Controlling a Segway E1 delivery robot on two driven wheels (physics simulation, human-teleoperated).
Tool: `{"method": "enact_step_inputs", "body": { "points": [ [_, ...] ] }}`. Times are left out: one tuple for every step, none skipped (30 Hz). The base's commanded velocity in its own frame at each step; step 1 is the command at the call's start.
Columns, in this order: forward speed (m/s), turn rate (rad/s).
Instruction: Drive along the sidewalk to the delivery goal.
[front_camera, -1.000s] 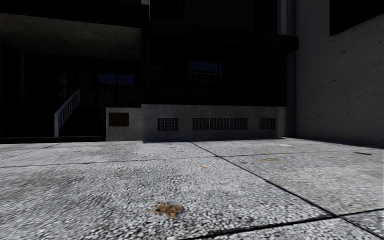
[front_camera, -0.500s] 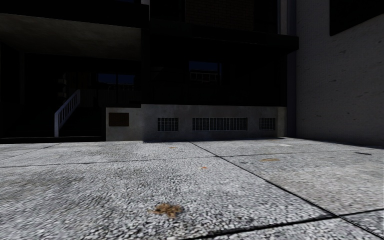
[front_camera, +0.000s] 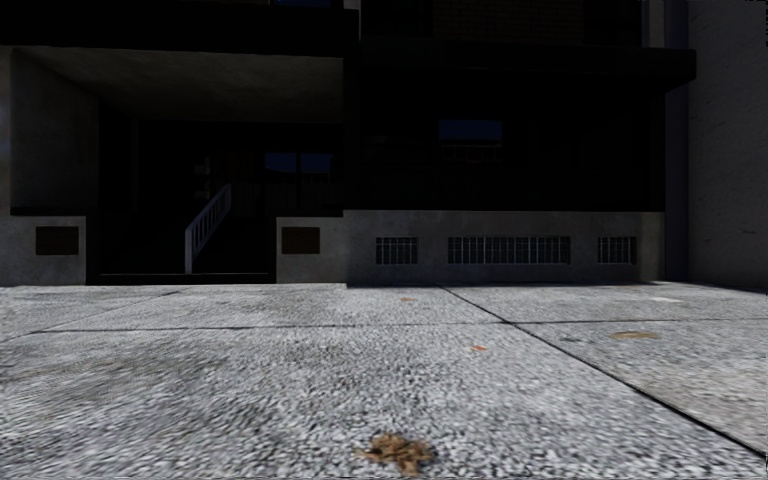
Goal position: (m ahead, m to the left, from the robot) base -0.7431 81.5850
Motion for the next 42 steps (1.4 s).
{"method": "enact_step_inputs", "body": {
  "points": [
    [2.0,0.69],
    [2.0,0.69],
    [2.0,0.69],
    [2.0,0.69],
    [2.0,0.69],
    [2.0,0.69],
    [2.0,0.69],
    [2.0,0.69],
    [2.0,0.69],
    [2.0,0.69],
    [2.0,0.69],
    [2.0,0.69],
    [2.0,0.69],
    [2.0,0.69],
    [2.0,0.69],
    [2.0,0.69],
    [2.0,0.69],
    [2.0,0.69],
    [2.0,0.69],
    [2.0,0.71],
    [2.0,0.71],
    [2.0,0.72],
    [2.0,0.72],
    [2.0,0.72],
    [2.0,0.72],
    [2.0,0.72],
    [2.0,0.72],
    [2.0,0.72],
    [2.0,0.72],
    [2.0,0.72],
    [2.0,0.72],
    [2.0,0.72],
    [2.0,0.72],
    [2.0,0.72],
    [2.0,0.72],
    [2.0,0.72],
    [2.0,0.72],
    [2.0,0.72],
    [2.0,0.72],
    [2.0,0.72],
    [2.0,0.72],
    [2.0,0.73]
  ]
}}
